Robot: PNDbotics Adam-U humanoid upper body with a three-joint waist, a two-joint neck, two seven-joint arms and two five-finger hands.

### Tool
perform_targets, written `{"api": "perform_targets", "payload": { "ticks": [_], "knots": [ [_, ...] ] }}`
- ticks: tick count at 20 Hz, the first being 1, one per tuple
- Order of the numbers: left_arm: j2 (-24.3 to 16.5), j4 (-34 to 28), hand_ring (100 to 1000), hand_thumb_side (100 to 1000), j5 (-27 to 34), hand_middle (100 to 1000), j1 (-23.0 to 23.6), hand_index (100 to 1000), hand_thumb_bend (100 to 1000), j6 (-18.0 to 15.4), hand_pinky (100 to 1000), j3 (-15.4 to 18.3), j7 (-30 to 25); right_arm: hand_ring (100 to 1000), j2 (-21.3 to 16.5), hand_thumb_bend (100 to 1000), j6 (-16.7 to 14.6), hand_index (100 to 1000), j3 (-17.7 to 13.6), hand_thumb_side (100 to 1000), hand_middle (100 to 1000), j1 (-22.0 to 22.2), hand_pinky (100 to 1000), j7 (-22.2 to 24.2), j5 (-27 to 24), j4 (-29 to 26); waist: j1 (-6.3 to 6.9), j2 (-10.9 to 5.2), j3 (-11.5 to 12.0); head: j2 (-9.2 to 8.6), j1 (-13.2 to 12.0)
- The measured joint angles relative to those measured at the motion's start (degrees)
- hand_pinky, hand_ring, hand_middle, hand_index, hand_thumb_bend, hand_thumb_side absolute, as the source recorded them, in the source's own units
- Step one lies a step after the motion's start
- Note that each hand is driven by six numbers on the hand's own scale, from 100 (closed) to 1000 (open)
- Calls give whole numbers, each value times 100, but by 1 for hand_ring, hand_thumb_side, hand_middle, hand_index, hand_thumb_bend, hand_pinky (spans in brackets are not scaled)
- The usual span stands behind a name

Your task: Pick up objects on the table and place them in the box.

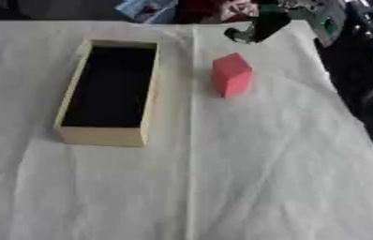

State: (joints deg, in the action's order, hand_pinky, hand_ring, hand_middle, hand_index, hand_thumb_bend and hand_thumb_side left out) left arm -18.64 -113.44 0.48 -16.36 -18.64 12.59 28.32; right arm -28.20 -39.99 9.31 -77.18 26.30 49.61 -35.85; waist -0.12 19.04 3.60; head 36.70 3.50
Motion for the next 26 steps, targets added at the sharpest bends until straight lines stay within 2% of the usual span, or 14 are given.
{"api": "perform_targets", "payload": {
  "ticks": [4, 8, 11, 15, 18, 21, 26],
  "knots": [
    [1, 0, 558, 100, 2, 517, -17, 656, 182, -1, 569, 0, -4, 943, 78, 404, 7, 960, -47, 456, 927, -7, 904, 7, 175, 184, 0, 0, 2, 0, 18],
    [1, 0, 557, 100, 3, 517, -21, 656, 182, -1, 568, 0, -6, 954, 82, 417, 97, 977, -80, 396, 928, -10, 924, 97, 226, 303, 0, 0, 3, 0, 18],
    [2, 0, 557, 100, 3, 517, -22, 656, 181, -1, 568, -1, -7, 974, 84, 418, 302, 1000, -128, 325, 954, -10, 943, 302, 175, 393, 0, 0, 4, 0, 18],
    [3, 0, 558, 100, 4, 517, -22, 656, 181, -2, 568, -1, -11, 973, 84, 418, 725, 999, -205, 286, 953, -10, 945, 725, -49, 456, 0, 0, 4, 0, 17],
    [3, 0, 558, 100, 4, 516, -23, 656, 180, -3, 568, -1, -27, 977, 77, 415, 974, 1000, -242, 272, 963, -10, 947, 974, -283, 455, 0, 0, 3, -1, 14],
    [3, 0, 558, 100, 4, 516, -23, 656, 179, 2, 568, -1, -45, 981, 71, 413, 1073, 1000, -216, 269, 973, 2, 949, 1073, -405, 454, 0, 0, 2, -2, 11],
    [3, 0, 557, 100, 5, 516, -23, 656, 177, 3, 567, -2, -56, 984, 69, 408, 1102, 1000, -152, 341, 977, 7, 950, 1102, -433, 495, 0, 0, 3, -4, 9]
  ]
}}
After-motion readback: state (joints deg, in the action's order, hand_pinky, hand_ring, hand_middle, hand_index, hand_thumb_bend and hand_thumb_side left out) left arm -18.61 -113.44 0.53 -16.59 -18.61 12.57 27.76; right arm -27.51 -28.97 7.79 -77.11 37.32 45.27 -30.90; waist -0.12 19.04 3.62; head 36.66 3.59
